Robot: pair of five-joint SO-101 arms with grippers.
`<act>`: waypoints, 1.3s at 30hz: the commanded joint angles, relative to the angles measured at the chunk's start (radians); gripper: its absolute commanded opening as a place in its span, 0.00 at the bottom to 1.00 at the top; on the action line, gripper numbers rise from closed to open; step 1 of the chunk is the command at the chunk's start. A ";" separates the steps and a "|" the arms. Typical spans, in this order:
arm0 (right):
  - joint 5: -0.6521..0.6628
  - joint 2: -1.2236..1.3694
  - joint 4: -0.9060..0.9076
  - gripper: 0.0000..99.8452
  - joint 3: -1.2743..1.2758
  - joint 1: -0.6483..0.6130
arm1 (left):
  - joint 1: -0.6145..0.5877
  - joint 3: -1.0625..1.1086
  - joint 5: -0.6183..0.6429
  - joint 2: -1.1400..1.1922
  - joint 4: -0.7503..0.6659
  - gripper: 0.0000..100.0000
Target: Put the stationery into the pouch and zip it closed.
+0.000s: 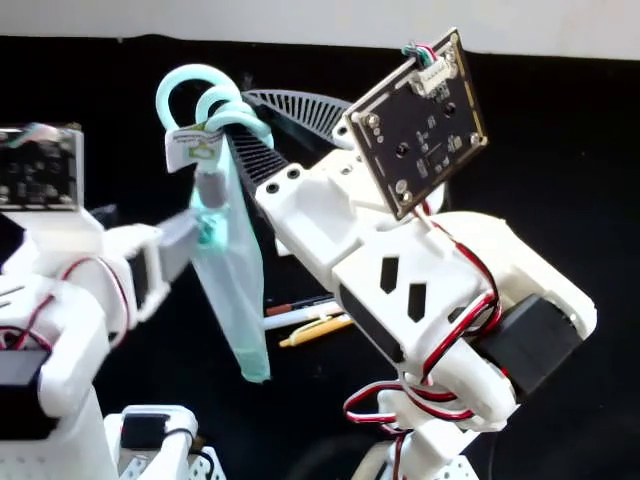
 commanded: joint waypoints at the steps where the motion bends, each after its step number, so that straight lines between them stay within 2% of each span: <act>1: -0.011 -0.025 0.005 0.01 -0.110 0.001 | 0.105 0.013 -0.011 0.007 0.034 0.24; 4: -0.011 -0.025 0.005 0.01 -0.110 0.001 | 0.142 0.013 -0.092 0.010 0.032 0.13; 9: -0.011 -0.025 0.005 0.01 -0.110 0.002 | 0.145 0.013 -0.110 0.010 0.040 0.00; 16: -0.021 -0.025 0.004 0.01 -0.110 0.077 | 0.147 0.013 -0.114 0.010 0.040 0.01; 21: -0.095 -0.025 -0.016 0.01 -0.110 0.180 | 0.147 0.012 -0.199 0.007 0.049 0.01; 26: -0.095 -0.025 -0.054 0.01 -0.110 0.255 | 0.147 0.008 -0.264 0.005 0.054 0.01; 39: -0.095 -0.025 -0.079 0.01 -0.110 0.349 | 0.142 0.004 -0.410 0.010 0.055 0.01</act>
